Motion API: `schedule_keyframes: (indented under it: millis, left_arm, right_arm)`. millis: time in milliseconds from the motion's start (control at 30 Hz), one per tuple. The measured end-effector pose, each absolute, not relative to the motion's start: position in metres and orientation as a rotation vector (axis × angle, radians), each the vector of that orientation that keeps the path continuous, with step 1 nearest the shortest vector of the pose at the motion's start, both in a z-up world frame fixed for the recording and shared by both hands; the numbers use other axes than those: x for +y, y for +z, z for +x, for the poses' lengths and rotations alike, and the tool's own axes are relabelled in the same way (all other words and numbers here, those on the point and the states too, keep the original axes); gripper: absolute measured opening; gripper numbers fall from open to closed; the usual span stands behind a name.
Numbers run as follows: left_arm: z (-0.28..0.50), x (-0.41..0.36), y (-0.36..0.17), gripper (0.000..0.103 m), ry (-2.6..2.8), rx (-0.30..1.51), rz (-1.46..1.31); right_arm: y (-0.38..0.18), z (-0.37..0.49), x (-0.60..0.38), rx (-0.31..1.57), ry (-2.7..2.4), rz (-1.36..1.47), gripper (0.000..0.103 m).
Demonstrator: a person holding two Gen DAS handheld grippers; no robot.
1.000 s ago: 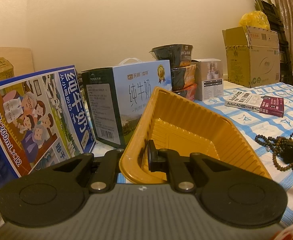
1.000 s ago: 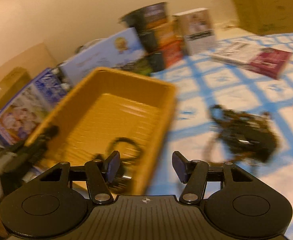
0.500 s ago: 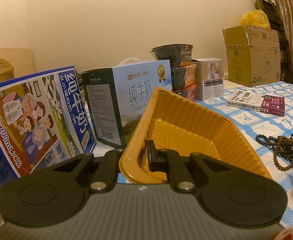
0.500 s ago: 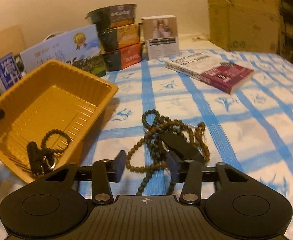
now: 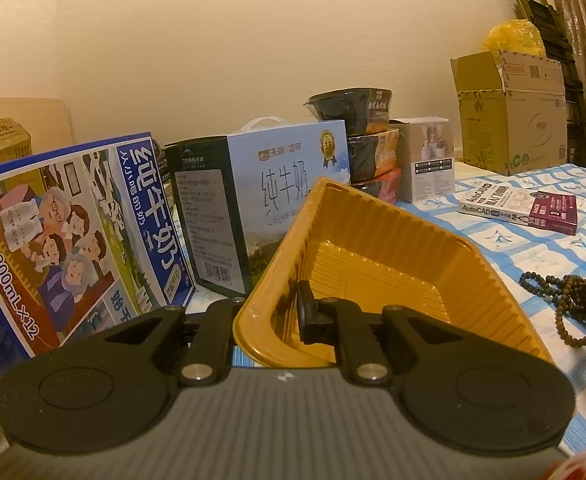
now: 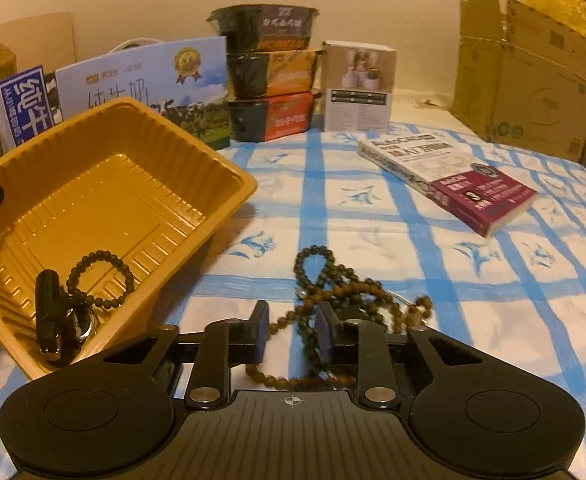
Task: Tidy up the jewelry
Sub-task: 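Grasp a green bead bracelet from the pile with the right tool, then lift the green bead bracelet into the tray and open the right tool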
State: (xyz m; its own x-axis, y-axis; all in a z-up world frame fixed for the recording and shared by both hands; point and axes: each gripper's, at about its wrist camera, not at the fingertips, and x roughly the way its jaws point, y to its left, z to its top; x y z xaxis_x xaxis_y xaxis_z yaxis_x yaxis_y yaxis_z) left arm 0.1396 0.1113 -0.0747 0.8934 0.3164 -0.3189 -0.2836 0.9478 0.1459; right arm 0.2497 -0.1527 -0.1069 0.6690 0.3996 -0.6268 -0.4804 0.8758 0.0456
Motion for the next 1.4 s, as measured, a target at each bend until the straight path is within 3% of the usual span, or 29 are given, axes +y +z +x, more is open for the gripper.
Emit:
schedule_keyframes:
  millis: [267, 733, 900, 1400]
  left_arm:
    - [0.15, 0.111, -0.077, 0.013, 0.307, 0.344, 0.1]
    - [0.161, 0.113, -0.08, 0.013, 0.292, 0.34, 0.101]
    - [0.16, 0.113, -0.08, 0.013, 0.293, 0.343, 0.098]
    - [0.154, 0.11, -0.08, 0.012, 0.295, 0.348, 0.092]
  right_arm:
    - [-0.128, 0.277, -0.128, 0.681, 0.521, -0.218, 0.015]
    - [-0.149, 0.29, -0.112, 0.656, 0.538, -0.423, 0.014]
    - [-0.152, 0.294, -0.111, 0.656, 0.54, -0.422, 0.007]
    - [-0.084, 0.264, -0.117, 0.666, 0.685, 0.055, 0.007]
